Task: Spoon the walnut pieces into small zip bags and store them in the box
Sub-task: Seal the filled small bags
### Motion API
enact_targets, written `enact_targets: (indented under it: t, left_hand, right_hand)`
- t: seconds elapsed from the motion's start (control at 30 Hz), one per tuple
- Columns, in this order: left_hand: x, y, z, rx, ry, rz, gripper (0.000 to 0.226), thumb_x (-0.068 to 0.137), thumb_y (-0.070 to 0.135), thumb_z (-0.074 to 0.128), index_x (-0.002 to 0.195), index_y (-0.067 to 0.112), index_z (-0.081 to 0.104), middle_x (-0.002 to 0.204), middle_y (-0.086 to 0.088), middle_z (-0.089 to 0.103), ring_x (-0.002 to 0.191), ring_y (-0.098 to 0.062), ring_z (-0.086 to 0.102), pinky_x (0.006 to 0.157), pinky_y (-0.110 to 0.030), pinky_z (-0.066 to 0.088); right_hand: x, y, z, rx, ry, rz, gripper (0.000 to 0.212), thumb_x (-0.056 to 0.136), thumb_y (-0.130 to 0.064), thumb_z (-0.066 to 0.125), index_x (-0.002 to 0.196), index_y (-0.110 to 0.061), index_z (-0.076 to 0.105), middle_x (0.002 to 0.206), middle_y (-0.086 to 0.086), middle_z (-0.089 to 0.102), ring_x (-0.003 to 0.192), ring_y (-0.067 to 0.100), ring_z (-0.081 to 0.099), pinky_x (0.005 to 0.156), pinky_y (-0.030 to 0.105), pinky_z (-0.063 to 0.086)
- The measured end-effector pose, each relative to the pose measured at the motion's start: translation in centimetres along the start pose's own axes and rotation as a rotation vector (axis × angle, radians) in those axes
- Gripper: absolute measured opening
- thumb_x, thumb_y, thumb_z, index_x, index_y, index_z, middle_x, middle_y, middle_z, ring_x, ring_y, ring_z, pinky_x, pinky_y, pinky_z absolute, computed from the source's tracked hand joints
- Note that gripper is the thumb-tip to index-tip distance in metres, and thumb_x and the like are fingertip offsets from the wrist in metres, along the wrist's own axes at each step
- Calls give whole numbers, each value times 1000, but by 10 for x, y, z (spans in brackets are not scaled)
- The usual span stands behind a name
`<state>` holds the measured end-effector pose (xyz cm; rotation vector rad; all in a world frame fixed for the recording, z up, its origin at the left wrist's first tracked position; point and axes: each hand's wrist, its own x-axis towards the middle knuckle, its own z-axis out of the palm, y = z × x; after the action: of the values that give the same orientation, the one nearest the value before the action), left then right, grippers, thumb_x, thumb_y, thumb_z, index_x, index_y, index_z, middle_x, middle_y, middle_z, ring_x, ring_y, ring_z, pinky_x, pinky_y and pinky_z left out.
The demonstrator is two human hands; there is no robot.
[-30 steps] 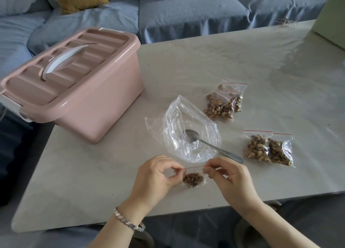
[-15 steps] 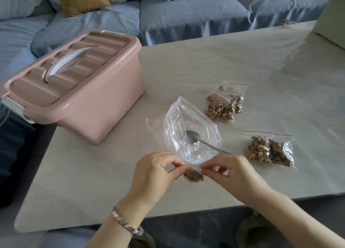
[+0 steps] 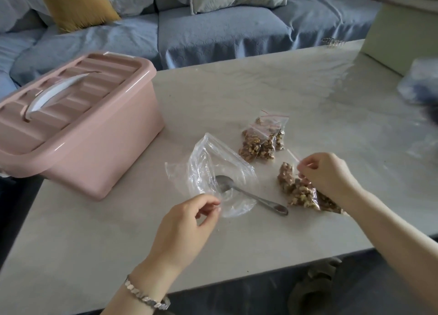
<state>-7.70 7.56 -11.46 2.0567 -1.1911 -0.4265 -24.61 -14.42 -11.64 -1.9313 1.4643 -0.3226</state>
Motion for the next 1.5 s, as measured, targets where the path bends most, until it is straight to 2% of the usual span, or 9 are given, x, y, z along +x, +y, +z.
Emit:
enact_targets:
  t: [0.2, 0.33, 0.53, 0.7, 0.87, 0.97, 1.13, 1.3, 1.5]
  left_hand:
    - [-7, -6, -3, 49, -78, -78, 9, 84, 28, 64, 90, 34, 66, 89, 33, 61, 84, 4, 59, 78, -17, 47]
    - [-10, -6, -9, 58, -67, -73, 9, 85, 29, 62, 92, 33, 66, 80, 23, 65, 88, 8, 57, 78, -14, 46]
    - [-15, -4, -17, 46, -51, -82, 10, 85, 30, 61, 86, 40, 62, 92, 38, 57, 86, 9, 58, 80, -14, 46]
    - [-13, -7, -21, 46, -47, -58, 12, 85, 28, 62, 86, 40, 62, 94, 40, 54, 85, 8, 58, 80, -15, 45]
    - [-3, -4, -18, 29, 25, 14, 13, 83, 25, 65, 92, 36, 65, 88, 29, 63, 86, 9, 58, 78, -12, 45]
    - [6, 8, -16, -15, 96, 134, 29, 81, 26, 66, 107, 36, 59, 102, 26, 59, 98, 10, 54, 80, -4, 39]
    - [8, 26, -1, -190, -53, 111, 61, 78, 35, 71, 125, 46, 34, 121, 44, 42, 115, 17, 39, 93, -4, 35]
    - [5, 13, 23, -311, -185, -47, 15, 80, 18, 71, 86, 31, 68, 84, 13, 71, 79, 6, 64, 68, -9, 41]
    - [-3, -5, 34, -30, -59, 96, 9, 84, 15, 61, 79, 23, 64, 74, 8, 59, 76, -4, 56, 65, -12, 41]
  right_hand:
    - [16, -30, 0, -355, 224, -171, 31, 88, -22, 53, 118, -15, 59, 118, 8, 59, 112, 29, 50, 84, 36, 45]
    - [44, -57, 21, -353, 154, -231, 25, 88, -27, 53, 99, -9, 64, 104, 9, 62, 95, 29, 57, 71, 34, 48]
    - [78, -65, 50, -254, 66, -53, 40, 90, -34, 54, 59, -14, 39, 74, 8, 59, 63, 25, 53, 42, 22, 31]
    - [67, -64, 52, 64, 89, -70, 35, 84, -26, 64, 53, -13, 53, 58, 2, 53, 58, 22, 51, 51, 25, 36]
    - [21, -74, 28, 123, 145, -311, 10, 84, -24, 65, 75, -18, 66, 64, -8, 58, 59, 12, 53, 53, 24, 40]
    - [-18, -71, 7, 175, 127, -457, 6, 81, -16, 69, 78, -21, 66, 71, -8, 62, 63, 2, 55, 58, 6, 40]
    - [-73, -47, 8, 284, -99, -487, 21, 76, -13, 71, 70, -32, 63, 67, -15, 68, 65, -4, 61, 61, 4, 42]
    - [-92, -24, 41, 268, -272, -483, 24, 78, -9, 70, 73, -32, 66, 79, -17, 68, 75, -1, 64, 69, 11, 49]
    - [-89, -15, 76, 257, -325, -421, 17, 81, -17, 69, 91, -29, 66, 88, -18, 67, 89, -6, 58, 73, 8, 45]
